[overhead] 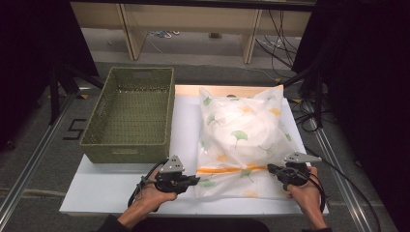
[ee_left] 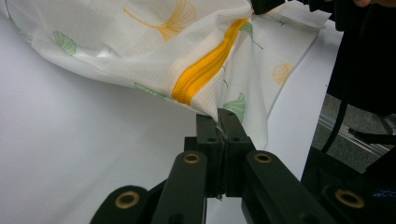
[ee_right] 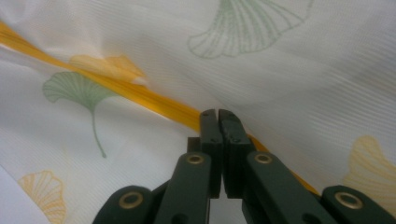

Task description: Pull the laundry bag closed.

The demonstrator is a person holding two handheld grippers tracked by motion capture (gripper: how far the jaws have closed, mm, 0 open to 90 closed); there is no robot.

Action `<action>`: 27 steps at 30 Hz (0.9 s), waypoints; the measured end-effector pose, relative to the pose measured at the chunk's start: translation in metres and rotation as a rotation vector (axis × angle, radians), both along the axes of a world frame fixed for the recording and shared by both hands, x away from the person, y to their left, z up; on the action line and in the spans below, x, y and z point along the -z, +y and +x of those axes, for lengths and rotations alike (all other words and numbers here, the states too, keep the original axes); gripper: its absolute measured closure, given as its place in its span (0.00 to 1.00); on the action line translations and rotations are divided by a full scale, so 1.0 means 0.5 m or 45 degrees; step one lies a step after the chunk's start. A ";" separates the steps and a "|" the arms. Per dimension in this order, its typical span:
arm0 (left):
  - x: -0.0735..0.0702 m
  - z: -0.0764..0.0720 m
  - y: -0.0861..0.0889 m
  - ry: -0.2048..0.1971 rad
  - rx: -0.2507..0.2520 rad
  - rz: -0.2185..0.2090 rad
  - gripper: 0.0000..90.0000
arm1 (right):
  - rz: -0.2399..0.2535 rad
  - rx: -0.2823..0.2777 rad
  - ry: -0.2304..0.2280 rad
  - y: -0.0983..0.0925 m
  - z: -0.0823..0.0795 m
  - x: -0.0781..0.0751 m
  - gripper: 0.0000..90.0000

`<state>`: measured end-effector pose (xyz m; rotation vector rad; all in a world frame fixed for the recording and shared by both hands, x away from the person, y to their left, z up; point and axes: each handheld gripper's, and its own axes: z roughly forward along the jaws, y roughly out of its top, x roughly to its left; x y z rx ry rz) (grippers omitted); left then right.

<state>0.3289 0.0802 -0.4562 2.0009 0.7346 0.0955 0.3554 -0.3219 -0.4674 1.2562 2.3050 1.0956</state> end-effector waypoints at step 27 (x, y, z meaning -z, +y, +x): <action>0.002 -0.002 0.013 0.004 -0.008 0.015 0.98 | -0.030 0.195 -0.041 -0.094 -0.025 -0.001 1.00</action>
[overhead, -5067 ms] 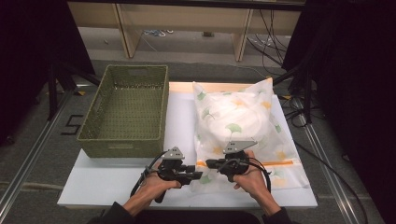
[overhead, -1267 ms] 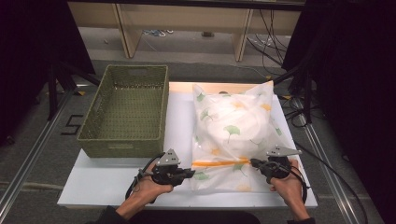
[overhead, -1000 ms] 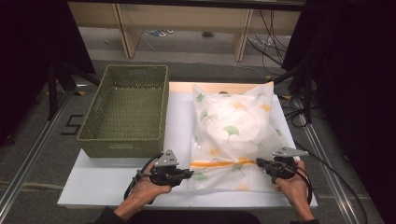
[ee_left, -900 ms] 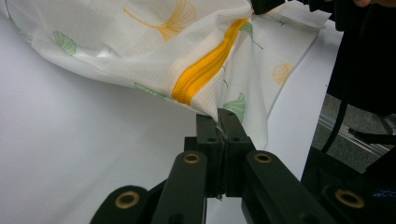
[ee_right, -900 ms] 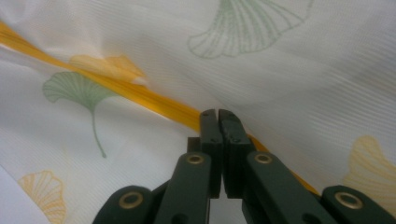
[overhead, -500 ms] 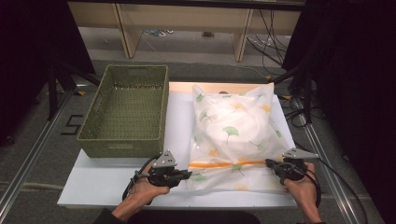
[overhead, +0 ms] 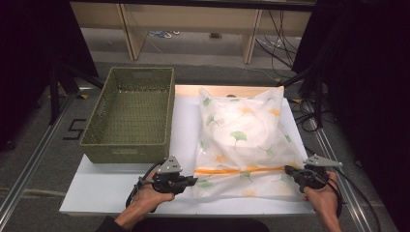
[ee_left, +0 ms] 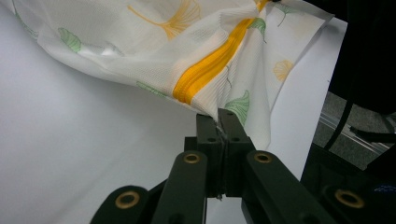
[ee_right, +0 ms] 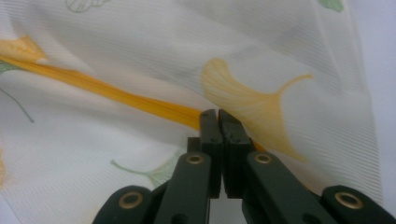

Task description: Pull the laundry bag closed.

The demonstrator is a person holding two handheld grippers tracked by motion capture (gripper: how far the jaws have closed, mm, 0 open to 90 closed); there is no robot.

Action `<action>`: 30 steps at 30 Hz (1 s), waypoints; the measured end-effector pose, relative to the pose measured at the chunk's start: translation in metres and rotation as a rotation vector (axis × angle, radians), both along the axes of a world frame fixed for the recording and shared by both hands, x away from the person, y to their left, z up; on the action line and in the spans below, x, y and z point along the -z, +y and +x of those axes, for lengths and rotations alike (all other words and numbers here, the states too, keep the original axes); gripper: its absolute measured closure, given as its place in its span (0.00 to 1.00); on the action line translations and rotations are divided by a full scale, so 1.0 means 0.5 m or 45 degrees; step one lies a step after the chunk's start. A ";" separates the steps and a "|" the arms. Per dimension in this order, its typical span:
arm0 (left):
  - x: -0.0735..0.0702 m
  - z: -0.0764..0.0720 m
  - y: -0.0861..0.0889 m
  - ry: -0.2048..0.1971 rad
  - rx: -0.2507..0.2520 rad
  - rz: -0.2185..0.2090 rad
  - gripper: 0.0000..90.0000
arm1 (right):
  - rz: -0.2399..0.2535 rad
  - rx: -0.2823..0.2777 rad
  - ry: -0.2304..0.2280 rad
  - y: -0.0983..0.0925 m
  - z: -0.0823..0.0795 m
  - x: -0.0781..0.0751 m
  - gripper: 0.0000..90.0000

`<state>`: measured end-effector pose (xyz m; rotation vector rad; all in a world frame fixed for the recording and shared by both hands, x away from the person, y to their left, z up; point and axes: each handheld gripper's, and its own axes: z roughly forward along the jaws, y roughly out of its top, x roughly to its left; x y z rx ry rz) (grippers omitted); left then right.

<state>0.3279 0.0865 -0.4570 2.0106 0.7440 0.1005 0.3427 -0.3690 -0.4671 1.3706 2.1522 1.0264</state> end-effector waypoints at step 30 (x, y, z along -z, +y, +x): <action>0.004 0.001 0.003 0.001 -0.022 0.009 0.98 | 0.069 0.172 0.047 -0.094 -0.021 0.014 1.00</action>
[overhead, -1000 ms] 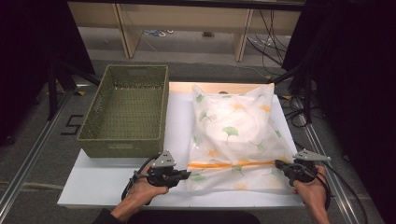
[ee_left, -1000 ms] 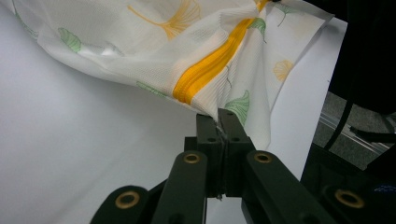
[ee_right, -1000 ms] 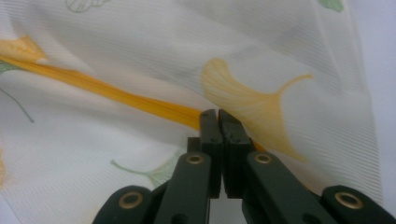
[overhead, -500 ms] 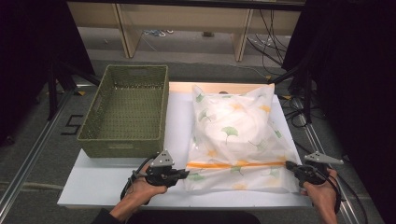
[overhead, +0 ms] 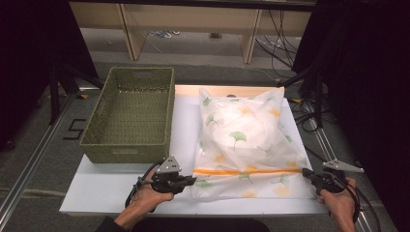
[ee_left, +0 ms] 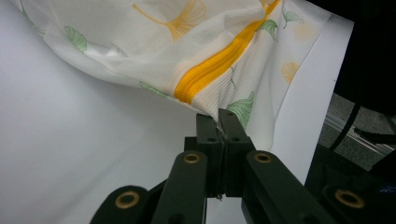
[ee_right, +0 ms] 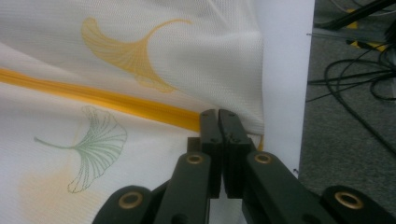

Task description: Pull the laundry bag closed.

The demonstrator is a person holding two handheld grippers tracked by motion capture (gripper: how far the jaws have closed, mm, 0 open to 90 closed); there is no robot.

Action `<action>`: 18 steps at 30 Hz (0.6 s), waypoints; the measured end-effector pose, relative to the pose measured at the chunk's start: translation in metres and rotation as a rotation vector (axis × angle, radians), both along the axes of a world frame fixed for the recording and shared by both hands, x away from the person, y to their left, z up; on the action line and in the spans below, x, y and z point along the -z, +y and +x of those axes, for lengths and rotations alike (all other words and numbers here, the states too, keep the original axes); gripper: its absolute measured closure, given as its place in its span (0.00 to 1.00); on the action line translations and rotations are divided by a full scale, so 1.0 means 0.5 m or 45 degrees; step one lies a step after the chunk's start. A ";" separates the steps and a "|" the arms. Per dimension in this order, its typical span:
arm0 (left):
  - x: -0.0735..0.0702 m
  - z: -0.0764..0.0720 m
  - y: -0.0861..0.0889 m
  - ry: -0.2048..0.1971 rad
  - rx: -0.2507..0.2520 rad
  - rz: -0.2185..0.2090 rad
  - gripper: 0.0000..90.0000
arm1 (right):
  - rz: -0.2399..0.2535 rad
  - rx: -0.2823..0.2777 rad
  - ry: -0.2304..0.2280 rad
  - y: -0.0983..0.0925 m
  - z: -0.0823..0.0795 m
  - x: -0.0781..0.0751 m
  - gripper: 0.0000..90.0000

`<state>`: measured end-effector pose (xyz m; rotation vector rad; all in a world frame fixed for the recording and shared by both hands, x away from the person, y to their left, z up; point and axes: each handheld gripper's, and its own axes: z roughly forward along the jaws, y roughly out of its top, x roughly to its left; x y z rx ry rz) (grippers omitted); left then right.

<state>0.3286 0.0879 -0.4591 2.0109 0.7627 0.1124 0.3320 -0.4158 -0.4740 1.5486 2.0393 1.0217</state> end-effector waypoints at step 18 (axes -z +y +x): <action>0.024 0.001 -0.004 -0.028 0.011 0.111 0.57 | -0.034 -0.076 -0.193 0.055 0.013 -0.025 0.58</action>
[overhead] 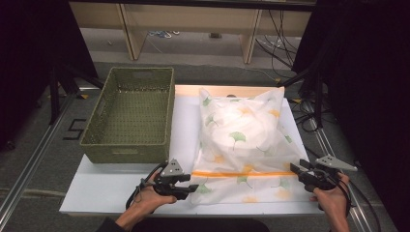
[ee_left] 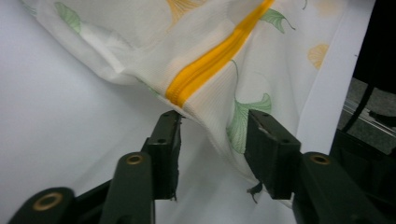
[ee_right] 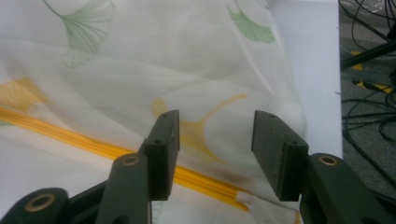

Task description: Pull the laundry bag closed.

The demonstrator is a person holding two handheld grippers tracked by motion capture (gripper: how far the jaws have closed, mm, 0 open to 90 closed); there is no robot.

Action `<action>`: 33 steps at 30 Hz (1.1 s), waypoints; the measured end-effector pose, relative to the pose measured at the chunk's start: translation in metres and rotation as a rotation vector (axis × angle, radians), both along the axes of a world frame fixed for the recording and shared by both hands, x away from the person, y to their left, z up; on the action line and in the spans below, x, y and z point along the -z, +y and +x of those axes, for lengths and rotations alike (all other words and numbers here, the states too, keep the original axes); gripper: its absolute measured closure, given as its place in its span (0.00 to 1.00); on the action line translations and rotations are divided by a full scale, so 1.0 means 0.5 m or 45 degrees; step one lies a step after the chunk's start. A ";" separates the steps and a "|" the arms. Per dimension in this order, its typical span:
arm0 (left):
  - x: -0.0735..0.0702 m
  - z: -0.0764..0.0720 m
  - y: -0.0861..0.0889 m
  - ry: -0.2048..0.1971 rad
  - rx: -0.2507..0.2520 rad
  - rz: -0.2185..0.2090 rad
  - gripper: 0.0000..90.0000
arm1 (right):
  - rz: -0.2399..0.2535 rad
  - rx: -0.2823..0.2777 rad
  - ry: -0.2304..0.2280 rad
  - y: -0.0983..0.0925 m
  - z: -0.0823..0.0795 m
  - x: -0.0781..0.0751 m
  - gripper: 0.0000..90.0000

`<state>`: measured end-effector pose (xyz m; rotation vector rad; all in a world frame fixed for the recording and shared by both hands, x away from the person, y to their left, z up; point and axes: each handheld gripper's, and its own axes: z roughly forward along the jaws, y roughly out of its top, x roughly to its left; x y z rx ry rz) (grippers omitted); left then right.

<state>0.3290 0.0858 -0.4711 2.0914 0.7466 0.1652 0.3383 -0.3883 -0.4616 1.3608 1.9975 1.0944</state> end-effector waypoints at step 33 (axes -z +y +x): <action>-0.006 -0.018 0.028 -0.022 -0.076 -0.007 0.24 | 0.014 -0.414 -0.016 0.193 -0.002 0.015 0.40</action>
